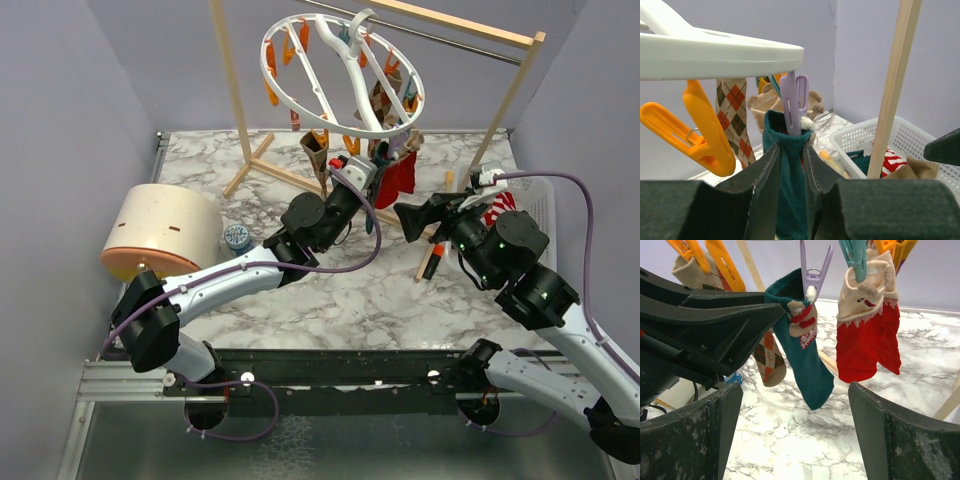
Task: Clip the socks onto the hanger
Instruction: Clamp the sock onto the hanger.
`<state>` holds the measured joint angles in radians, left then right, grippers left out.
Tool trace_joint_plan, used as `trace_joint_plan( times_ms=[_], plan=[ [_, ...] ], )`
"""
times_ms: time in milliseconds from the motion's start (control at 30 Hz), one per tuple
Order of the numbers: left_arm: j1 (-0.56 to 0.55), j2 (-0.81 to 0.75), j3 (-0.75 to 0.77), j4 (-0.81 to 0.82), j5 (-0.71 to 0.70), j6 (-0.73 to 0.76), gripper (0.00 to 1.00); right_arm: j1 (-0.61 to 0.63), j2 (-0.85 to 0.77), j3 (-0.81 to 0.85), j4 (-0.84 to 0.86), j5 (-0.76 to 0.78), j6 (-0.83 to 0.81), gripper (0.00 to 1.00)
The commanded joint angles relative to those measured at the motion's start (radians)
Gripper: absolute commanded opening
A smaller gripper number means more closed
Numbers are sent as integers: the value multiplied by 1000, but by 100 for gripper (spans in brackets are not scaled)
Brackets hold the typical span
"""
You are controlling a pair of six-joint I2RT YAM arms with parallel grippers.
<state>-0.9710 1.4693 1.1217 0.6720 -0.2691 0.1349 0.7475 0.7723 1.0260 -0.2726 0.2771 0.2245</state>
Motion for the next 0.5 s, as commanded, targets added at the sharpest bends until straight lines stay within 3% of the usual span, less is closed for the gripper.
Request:
trace_joint_plan(
  times_ms=[0, 233, 467],
  plan=[
    [-1, -6, 19, 21, 22, -16, 26, 7, -16, -13, -41, 43, -17, 92],
    [-1, -7, 17, 19, 18, -18, 30, 7, -12, -23, -52, 14, -14, 92],
    [-1, -32, -12, -15, -14, -2, 41, 7, -4, -30, -36, -66, -19, 92]
  ],
)
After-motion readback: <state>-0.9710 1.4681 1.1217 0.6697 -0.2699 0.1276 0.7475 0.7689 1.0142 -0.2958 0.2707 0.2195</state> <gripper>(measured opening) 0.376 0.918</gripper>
